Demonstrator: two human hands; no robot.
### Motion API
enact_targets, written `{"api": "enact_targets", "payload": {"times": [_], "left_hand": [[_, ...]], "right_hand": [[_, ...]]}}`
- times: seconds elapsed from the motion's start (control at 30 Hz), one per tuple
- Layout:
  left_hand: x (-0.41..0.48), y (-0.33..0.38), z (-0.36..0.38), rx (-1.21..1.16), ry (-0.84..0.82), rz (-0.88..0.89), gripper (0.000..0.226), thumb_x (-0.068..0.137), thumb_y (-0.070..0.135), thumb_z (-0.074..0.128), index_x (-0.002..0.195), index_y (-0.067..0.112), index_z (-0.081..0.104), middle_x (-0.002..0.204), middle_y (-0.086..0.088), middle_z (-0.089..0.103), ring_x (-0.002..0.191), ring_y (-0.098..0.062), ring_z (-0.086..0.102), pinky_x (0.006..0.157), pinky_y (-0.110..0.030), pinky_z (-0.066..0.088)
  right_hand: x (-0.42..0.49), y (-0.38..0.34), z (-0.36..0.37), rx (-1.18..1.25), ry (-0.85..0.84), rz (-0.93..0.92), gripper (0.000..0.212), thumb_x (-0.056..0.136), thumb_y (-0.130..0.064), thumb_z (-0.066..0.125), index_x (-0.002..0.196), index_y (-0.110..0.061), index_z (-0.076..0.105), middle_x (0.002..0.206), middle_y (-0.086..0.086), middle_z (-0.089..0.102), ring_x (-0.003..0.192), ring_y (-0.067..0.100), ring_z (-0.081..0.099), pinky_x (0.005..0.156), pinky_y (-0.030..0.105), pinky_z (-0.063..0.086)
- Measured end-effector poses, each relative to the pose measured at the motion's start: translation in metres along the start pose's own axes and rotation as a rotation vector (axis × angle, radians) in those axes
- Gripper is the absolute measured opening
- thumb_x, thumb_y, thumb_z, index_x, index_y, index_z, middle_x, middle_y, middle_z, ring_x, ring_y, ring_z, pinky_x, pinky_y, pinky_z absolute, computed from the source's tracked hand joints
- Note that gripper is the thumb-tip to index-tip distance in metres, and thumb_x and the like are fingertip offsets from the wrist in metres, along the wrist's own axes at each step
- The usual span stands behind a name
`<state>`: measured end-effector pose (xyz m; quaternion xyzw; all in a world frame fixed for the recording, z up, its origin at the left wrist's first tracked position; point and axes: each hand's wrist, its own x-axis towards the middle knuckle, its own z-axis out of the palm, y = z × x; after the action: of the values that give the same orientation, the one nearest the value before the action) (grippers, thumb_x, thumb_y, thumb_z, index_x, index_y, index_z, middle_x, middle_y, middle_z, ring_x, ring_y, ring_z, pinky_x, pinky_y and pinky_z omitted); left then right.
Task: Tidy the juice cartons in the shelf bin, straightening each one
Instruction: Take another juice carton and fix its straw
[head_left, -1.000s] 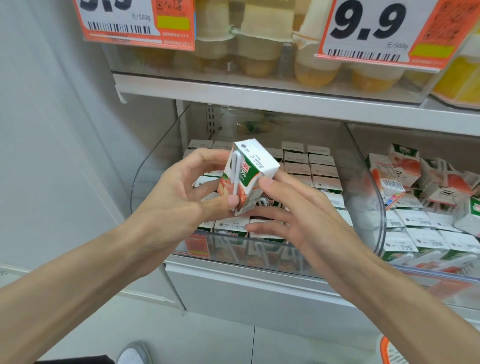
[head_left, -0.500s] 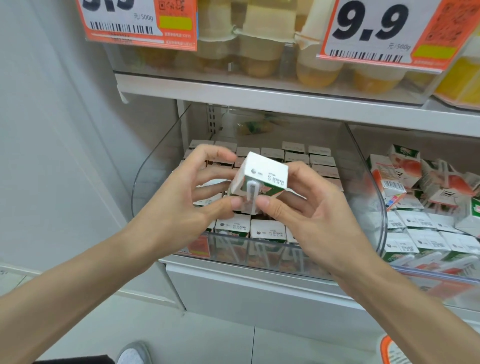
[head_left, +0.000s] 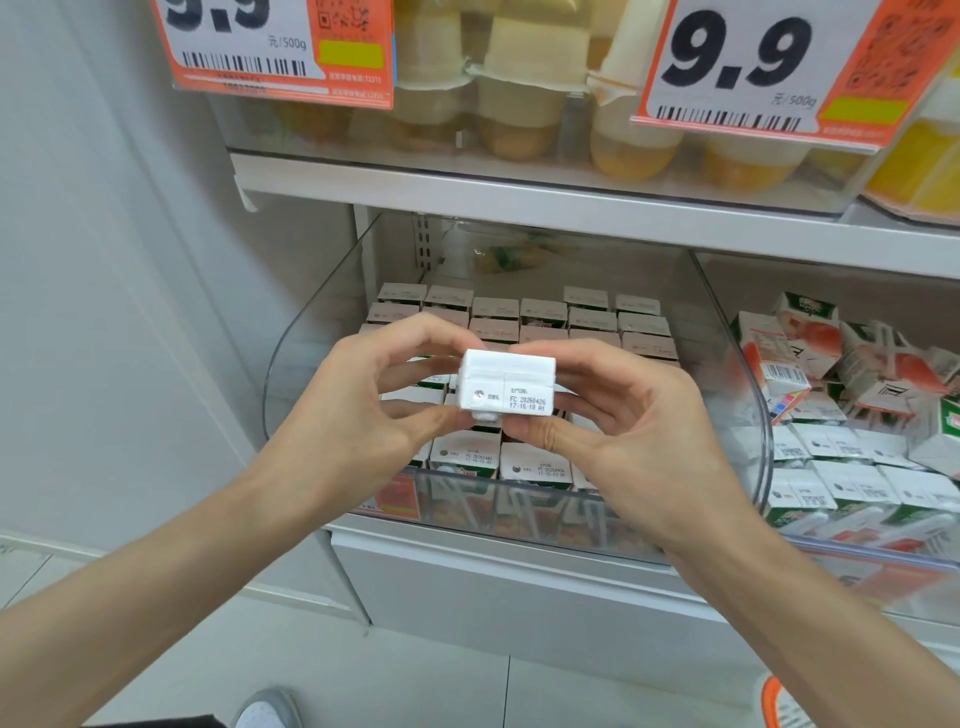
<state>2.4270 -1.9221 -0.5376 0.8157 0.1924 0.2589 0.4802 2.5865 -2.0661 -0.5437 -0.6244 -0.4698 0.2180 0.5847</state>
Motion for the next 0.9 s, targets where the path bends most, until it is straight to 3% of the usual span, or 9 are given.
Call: {"api": "enact_targets", "payload": {"times": [0.1,0.27,0.4,0.47,0.57,0.7,0.77,0.9], "left_hand": [[0.001,0.0,0.001,0.012,0.0,0.009,0.033,0.084,0.007,0.084,0.107,0.029,0.072,0.113,0.019,0.076,0.116,-0.003,0.07,0.082,-0.019,0.06],[0.0,0.001,0.002,0.021,0.034,0.045,0.029,0.076,0.031,0.077,0.104,0.031,0.069,0.114,0.02,0.076,0.115,-0.002,0.07,0.083,-0.018,0.058],[0.0,0.001,0.002,0.057,0.037,0.017,0.033,0.083,0.013,0.084,0.106,0.031,0.069,0.113,0.021,0.076,0.113,-0.003,0.071,0.086,-0.023,0.061],[-0.001,0.002,0.003,0.029,0.037,-0.025,0.038,0.082,0.012,0.086,0.111,0.029,0.07,0.114,0.019,0.076,0.108,-0.006,0.074,0.087,-0.026,0.061],[-0.004,0.008,0.005,-0.083,0.001,-0.085,0.045,0.077,0.031,0.083,0.12,0.03,0.071,0.114,0.012,0.078,0.092,-0.013,0.08,0.08,-0.021,0.06],[-0.008,0.018,0.009,-0.152,-0.038,-0.153,0.059,0.082,0.041,0.073,0.139,0.043,0.056,0.103,0.008,0.081,0.077,-0.013,0.079,0.068,-0.016,0.055],[-0.008,0.022,0.01,-0.209,-0.047,-0.211,0.059,0.088,0.045,0.067,0.142,0.054,0.047,0.093,0.006,0.082,0.072,-0.018,0.076,0.065,-0.023,0.055],[-0.007,0.027,0.012,-0.33,-0.07,-0.335,0.033,0.093,0.052,0.06,0.125,0.052,0.066,0.094,-0.002,0.08,0.061,-0.023,0.066,0.059,-0.025,0.049]], "right_hand": [[0.0,0.0,-0.001,-0.006,-0.007,0.013,0.043,0.079,-0.005,0.089,0.115,-0.026,0.079,0.112,-0.015,0.08,0.116,0.009,0.072,0.105,0.038,0.056],[0.001,0.001,-0.002,-0.038,-0.009,0.014,0.042,0.077,-0.011,0.092,0.112,-0.031,0.081,0.115,-0.014,0.078,0.122,0.012,0.068,0.106,0.044,0.054],[0.0,0.0,-0.004,-0.027,0.001,0.038,0.042,0.075,-0.02,0.091,0.112,-0.037,0.081,0.118,-0.013,0.077,0.122,0.013,0.068,0.105,0.044,0.054],[0.0,-0.002,-0.007,0.089,0.017,0.112,0.042,0.076,-0.018,0.089,0.114,-0.034,0.081,0.114,-0.01,0.08,0.116,0.011,0.072,0.102,0.037,0.055],[0.002,-0.008,-0.011,0.182,0.064,0.236,0.036,0.081,-0.03,0.082,0.117,-0.031,0.078,0.104,-0.006,0.082,0.103,0.007,0.076,0.09,0.022,0.056],[0.001,-0.011,-0.01,0.137,0.071,0.348,0.031,0.091,-0.044,0.074,0.121,-0.035,0.074,0.1,0.001,0.083,0.097,0.017,0.078,0.093,0.03,0.056],[0.001,-0.013,-0.006,0.151,0.08,0.423,0.03,0.091,-0.05,0.074,0.12,-0.04,0.071,0.098,0.01,0.082,0.09,0.025,0.077,0.086,0.033,0.06],[0.005,-0.013,-0.002,0.18,0.076,0.534,0.032,0.092,-0.054,0.07,0.115,-0.031,0.075,0.104,0.024,0.077,0.074,0.025,0.065,0.066,0.032,0.051]]}}
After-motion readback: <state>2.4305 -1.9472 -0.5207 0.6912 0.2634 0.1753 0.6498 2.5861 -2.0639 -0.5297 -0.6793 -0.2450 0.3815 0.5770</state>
